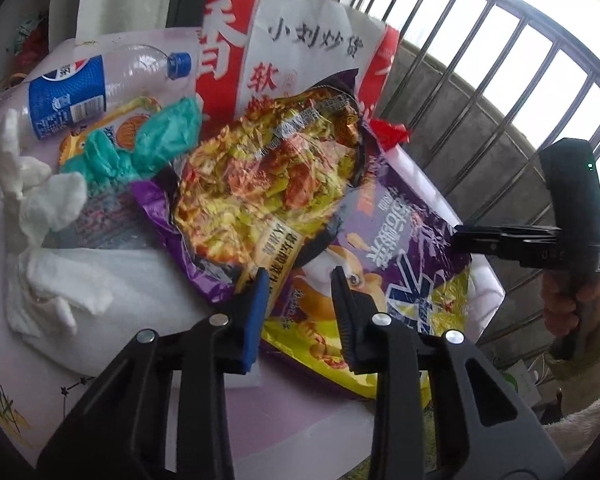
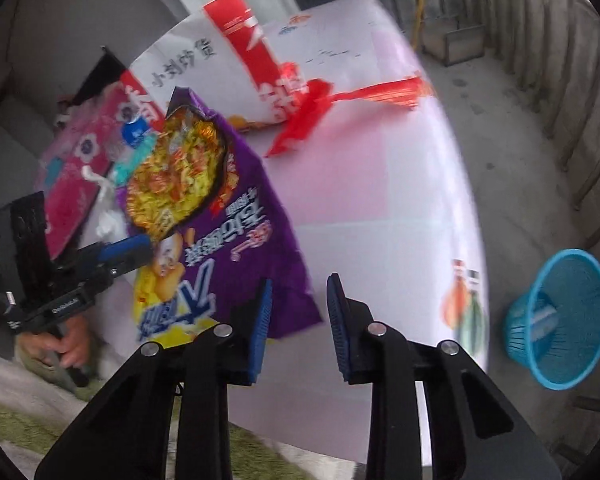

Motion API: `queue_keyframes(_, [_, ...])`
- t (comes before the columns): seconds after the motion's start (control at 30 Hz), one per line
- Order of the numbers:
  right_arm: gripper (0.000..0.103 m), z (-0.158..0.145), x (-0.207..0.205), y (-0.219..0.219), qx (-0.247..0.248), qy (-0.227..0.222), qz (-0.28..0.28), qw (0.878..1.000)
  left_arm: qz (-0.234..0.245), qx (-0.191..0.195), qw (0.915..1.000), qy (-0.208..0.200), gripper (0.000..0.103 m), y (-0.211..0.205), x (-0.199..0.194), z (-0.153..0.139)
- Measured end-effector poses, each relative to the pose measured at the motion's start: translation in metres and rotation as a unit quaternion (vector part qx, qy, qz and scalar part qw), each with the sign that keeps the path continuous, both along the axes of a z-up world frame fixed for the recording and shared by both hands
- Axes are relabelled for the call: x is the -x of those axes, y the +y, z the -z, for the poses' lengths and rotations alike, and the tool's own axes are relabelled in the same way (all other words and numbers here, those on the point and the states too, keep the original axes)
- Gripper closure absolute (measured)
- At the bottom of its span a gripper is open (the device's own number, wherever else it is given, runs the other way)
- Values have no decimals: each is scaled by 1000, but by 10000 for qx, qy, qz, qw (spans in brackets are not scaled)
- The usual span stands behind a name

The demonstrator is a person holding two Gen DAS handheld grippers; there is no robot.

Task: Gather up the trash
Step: 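Grasp the purple noodle bag with the right tool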

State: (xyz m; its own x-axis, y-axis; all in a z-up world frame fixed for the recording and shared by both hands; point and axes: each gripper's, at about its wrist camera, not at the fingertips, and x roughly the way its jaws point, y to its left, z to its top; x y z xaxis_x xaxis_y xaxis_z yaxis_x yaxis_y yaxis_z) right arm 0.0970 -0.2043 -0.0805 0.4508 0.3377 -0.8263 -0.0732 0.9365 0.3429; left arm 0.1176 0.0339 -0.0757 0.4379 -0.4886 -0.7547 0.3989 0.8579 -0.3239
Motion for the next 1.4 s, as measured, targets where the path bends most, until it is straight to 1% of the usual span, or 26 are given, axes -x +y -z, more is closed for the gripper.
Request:
queue_keyframes(0.07, [70,-3,-3,-8,-119,-99,175,9997,-3,-63,10000,63,76,-3,-2,3])
queue_keyframes(0.1, [64,-5,-6,-11,-197,-152,270,9993,-4,-81,9999,89,77,-5,-3,4])
queue_keyframes(0.13, [62,-6,-10,-16,-341,-237,374,9984,-3,-91,9999,107,77,-5,-2,4])
queue_keyframes(0.2, [60,-8,-21,-21,-622,-368,394,9966,-9,-86,9999,110,77,-6,-3,4])
queue_keyframes(0.27, [56,-4,-35,-17,-867,-396,312,9950,-36,-77,9999,120,77,-5,-6,4])
queue_keyframes(0.37, [55,7,-59,-1,-1075,-253,84,9939,-92,-88,9999,105,77,-2,-7,5])
queue_keyframes(0.43, [55,12,-73,7,-1105,-139,-33,9938,-116,-104,9999,75,77,-3,-6,6])
queue_keyframes(0.57, [55,18,-85,18,-1283,8,-266,9914,-109,-68,9999,30,77,1,-2,7])
queue_keyframes(0.6, [55,19,-84,21,-1343,64,-345,9903,-110,-38,9999,25,77,2,-2,7])
queue_keyframes(0.73, [55,19,-76,24,-1329,106,-429,9901,-118,25,9999,-1,77,4,0,10])
queue_keyframes(0.83, [55,20,-65,21,-1503,150,-431,9876,-56,50,10000,-35,77,3,0,12])
queue_keyframes(0.9, [55,17,-55,18,-1685,87,-476,9845,-9,17,10000,-65,77,0,1,14])
queue_keyframes(0.97, [55,13,-44,15,-1981,-12,-557,9786,2,-11,10000,-81,77,-3,1,15])
queue_keyframes(1.07, [55,7,-30,13,-2530,-142,-749,9645,5,-27,10000,-91,77,-7,1,15])
queue_keyframes(1.17, [55,3,-21,19,-2923,-240,-981,9510,8,-42,9999,-101,77,-10,1,14])
queue_keyframes(1.23, [55,2,-18,26,-3038,-287,-1065,9463,7,-74,9999,-118,77,-13,1,14])
queue_keyframes(1.27, [55,3,-17,27,-3027,-281,-1058,9468,4,-83,9999,-122,77,-14,1,14])
queue_keyframes(1.4, [55,12,-22,40,-2535,-103,-816,9638,-2,-84,9999,-133,77,-16,4,14])
